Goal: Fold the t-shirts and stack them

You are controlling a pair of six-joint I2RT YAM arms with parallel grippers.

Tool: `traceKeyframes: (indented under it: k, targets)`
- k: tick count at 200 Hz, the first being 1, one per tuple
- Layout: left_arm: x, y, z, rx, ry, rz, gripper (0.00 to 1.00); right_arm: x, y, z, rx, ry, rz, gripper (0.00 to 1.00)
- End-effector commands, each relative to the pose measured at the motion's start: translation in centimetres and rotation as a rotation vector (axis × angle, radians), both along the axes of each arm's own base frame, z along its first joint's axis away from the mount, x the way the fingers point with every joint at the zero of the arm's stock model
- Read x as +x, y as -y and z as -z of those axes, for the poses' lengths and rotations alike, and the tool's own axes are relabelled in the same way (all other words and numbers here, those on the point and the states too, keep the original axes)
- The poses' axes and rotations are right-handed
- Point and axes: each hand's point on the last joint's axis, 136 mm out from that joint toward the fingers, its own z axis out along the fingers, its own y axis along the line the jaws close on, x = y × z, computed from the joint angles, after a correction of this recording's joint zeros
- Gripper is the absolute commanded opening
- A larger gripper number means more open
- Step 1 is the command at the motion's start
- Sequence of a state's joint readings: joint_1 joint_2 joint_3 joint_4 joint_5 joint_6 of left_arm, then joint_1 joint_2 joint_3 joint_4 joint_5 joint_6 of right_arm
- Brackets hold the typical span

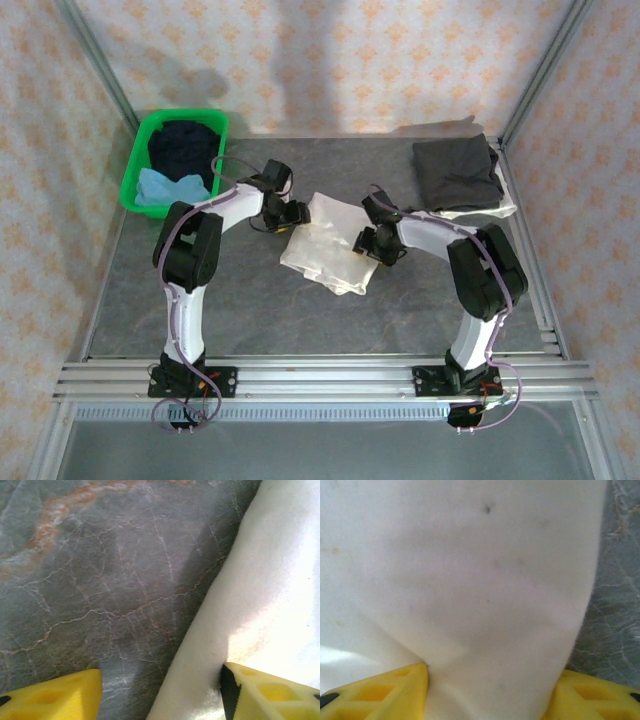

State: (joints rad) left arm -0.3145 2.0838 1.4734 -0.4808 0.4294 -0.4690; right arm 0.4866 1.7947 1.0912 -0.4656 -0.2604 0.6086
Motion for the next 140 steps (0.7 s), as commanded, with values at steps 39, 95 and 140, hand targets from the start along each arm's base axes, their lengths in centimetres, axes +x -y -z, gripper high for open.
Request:
traceKeyframes:
  k: [39, 95, 140]
  targets:
    - [-2.7, 1.6, 1.5, -0.038, -0.068, 0.053, 0.53, 7.3, -5.9, -4.8, 0.077, 0.383, -0.064, 0.5]
    - [-2.6, 1.3, 1.9, -0.027, -0.078, 0.05, 0.52, 6.3, -5.4, -2.5, 0.008, 0.31, -0.038, 0.58]
    - [-2.9, 0.3, 1.9, -0.001, -0.087, 0.042, 0.52, 5.0, -2.2, -0.2, -0.181, 0.204, -0.01, 0.61]
